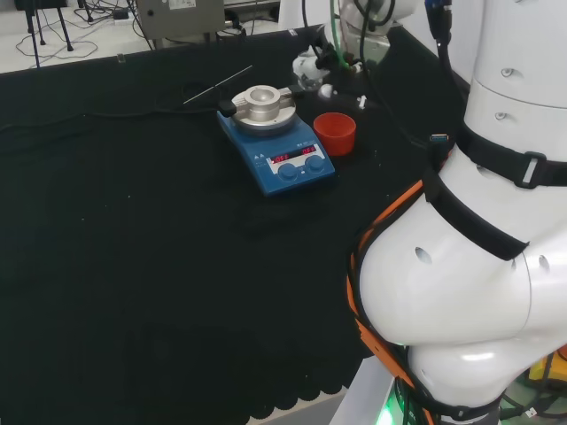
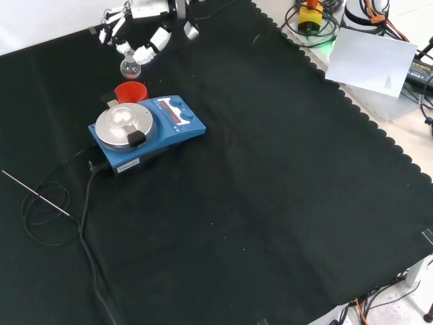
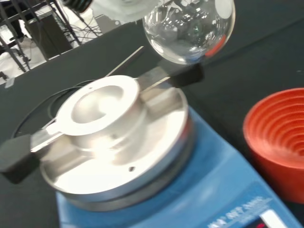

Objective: Place the round-bottom flask on the heater.

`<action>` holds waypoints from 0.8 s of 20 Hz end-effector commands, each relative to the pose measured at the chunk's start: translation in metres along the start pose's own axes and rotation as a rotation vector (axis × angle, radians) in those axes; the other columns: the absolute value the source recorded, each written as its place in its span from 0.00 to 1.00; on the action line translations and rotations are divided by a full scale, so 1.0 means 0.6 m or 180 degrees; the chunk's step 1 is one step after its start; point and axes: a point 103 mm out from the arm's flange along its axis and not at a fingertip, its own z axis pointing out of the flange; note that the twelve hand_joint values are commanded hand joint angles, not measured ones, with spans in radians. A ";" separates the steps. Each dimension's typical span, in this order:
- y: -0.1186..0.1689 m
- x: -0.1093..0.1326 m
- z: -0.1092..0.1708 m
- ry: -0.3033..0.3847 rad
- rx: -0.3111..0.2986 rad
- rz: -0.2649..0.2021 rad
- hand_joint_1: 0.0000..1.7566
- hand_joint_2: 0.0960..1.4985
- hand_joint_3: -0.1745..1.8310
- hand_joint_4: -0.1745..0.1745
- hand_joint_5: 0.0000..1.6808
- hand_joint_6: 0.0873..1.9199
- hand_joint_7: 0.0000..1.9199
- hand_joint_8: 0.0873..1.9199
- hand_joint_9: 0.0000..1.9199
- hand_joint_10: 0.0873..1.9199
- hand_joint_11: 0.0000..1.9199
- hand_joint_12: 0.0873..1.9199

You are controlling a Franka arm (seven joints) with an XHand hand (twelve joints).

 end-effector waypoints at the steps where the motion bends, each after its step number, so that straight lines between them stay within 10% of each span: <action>1: 0.015 0.059 0.014 0.0059 0.0078 -0.0105 0.57 0.57 0.44 0.51 0.49 0.75 0.15 0.34 0.22 0.36 0.02 0.70; 16: 0.050 0.111 0.048 0.0244 0.0214 -0.0146 0.57 0.56 0.45 0.50 0.49 0.75 0.15 0.34 0.22 0.36 0.02 0.70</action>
